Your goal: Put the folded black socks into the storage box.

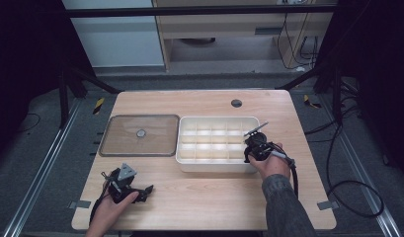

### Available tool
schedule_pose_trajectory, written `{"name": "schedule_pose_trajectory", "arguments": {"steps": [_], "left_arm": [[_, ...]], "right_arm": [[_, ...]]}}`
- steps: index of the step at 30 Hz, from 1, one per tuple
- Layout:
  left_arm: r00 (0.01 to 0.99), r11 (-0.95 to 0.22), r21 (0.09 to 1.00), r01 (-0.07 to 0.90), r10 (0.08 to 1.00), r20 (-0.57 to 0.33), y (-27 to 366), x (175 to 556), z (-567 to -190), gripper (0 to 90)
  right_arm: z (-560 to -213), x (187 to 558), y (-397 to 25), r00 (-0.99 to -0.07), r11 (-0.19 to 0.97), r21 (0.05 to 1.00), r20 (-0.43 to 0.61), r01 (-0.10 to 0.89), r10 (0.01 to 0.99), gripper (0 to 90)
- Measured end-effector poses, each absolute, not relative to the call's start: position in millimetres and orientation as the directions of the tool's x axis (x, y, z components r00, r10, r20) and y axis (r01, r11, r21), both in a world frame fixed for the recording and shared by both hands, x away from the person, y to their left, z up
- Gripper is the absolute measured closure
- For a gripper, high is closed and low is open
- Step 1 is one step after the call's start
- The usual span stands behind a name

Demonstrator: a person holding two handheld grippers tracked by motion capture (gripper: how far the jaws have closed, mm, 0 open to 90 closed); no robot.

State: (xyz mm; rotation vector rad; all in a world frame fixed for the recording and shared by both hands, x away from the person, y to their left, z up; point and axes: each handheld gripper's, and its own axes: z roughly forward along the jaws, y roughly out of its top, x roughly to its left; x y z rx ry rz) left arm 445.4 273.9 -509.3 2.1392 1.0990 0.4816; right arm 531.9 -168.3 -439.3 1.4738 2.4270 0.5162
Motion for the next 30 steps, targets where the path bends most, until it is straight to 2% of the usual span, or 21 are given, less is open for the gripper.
{"name": "schedule_pose_trajectory", "arguments": {"steps": [15, 30], "left_arm": [[0.577, -0.416, 0.711, 0.567, 0.817, 0.018, 273.7, 445.3, -509.3, 0.0], [0.578, -0.417, 0.711, 0.567, 0.816, 0.018, 273.8, 445.3, -509.3, 0.0]], "right_arm": [[-439.3, 534.6, -168.3, -0.457, 0.427, 0.405, -0.024, 0.809, 0.889, 90.0], [-419.2, 523.0, -180.3, -0.472, 0.413, 0.503, -0.013, 0.759, 0.882, 90.0]]}}
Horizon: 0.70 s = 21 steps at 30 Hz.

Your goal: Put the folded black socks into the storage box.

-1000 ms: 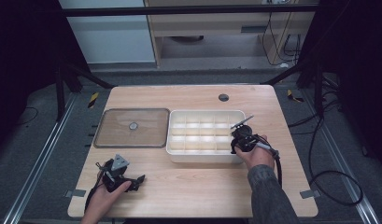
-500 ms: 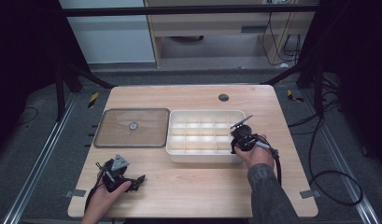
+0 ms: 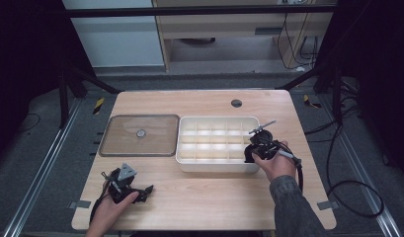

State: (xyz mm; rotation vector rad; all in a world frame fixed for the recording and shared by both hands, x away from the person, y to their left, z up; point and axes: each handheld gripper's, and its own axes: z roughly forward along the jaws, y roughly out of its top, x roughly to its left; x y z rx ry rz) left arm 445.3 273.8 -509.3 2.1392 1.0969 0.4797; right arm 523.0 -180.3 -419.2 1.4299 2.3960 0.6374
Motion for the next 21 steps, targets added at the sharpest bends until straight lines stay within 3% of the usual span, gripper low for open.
{"name": "schedule_pose_trajectory", "arguments": {"steps": [21], "left_arm": [[0.572, -0.414, 0.709, 0.571, 0.820, 0.018, 273.3, 444.5, -509.1, 0.0]], "right_arm": [[-384.5, 506.6, -196.4, -0.474, 0.304, 0.691, 0.065, 0.656, 0.878, 90.0]]}}
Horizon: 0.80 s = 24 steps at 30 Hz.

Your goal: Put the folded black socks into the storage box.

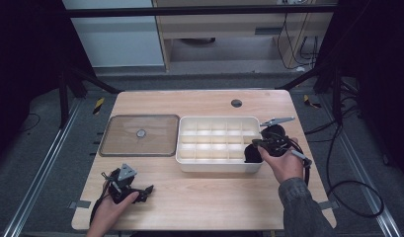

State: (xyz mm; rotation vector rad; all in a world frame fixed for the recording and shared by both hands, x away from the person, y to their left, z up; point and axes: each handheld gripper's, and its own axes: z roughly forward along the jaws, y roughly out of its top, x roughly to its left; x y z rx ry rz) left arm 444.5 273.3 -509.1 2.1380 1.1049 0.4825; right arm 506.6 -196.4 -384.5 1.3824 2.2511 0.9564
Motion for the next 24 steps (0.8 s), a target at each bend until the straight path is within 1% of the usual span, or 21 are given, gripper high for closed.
{"name": "schedule_pose_trajectory", "arguments": {"steps": [8, 18, 20, 23, 24], "left_arm": [[0.571, -0.414, 0.711, 0.569, 0.820, 0.021, 273.0, 443.2, -509.2, 0.0], [0.571, -0.416, 0.709, 0.569, 0.820, 0.022, 273.0, 443.2, -509.0, 0.0], [0.572, -0.416, 0.709, 0.569, 0.820, 0.022, 273.0, 443.2, -509.1, 0.0], [0.572, -0.417, 0.709, 0.569, 0.820, 0.023, 273.1, 443.2, -509.0, 0.0], [0.572, -0.417, 0.708, 0.569, 0.820, 0.023, 273.1, 443.2, -509.0, 0.0]], "right_arm": [[-374.7, 491.2, -188.2, -0.495, 0.258, 0.758, 0.098, 0.599, 0.863, 90.0], [-366.7, 487.8, -185.2, -0.505, 0.242, 0.782, 0.105, 0.574, 0.857, 89.3], [-364.8, 485.1, -185.9, -0.500, 0.230, 0.791, 0.108, 0.567, 0.859, 80.5], [-362.9, 480.7, -187.7, -0.484, 0.212, 0.804, 0.105, 0.555, 0.869, 62.9], [-362.1, 479.4, -188.2, -0.479, 0.206, 0.807, 0.106, 0.554, 0.872, 58.9]]}}
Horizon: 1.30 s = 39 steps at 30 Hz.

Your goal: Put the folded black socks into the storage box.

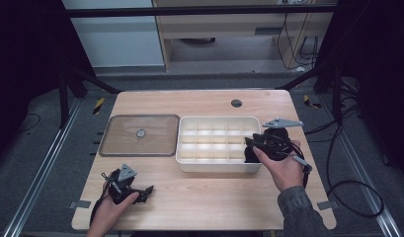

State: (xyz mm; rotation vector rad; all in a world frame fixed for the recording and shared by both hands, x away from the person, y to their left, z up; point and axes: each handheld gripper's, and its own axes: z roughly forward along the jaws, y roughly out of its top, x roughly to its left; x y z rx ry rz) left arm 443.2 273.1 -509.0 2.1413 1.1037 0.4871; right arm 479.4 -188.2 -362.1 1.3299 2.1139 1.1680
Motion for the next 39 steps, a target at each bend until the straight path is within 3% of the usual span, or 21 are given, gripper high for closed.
{"name": "schedule_pose_trajectory", "arguments": {"steps": [7, 19, 24, 39], "left_arm": [[0.574, -0.420, 0.707, 0.569, 0.819, 0.024, 273.3, 443.2, -508.9, 0.0], [0.576, -0.421, 0.708, 0.568, 0.817, 0.024, 273.2, 443.0, -508.9, 0.0], [0.577, -0.423, 0.707, 0.568, 0.816, 0.024, 273.3, 443.0, -508.9, 0.0], [0.576, -0.420, 0.708, 0.567, 0.817, 0.023, 273.1, 442.9, -509.0, 0.0]], "right_arm": [[-358.3, 473.7, -189.0, -0.481, 0.190, 0.810, 0.126, 0.554, 0.868, 34.4], [-364.4, 467.2, -190.7, -0.523, 0.247, 0.796, 0.100, 0.553, 0.847, 8.5], [-368.7, 460.7, -192.8, -0.532, 0.259, 0.802, 0.085, 0.539, 0.843, 6.6], [-405.6, 435.5, -211.0, -0.520, 0.299, 0.756, 0.063, 0.582, 0.852, 12.3]]}}
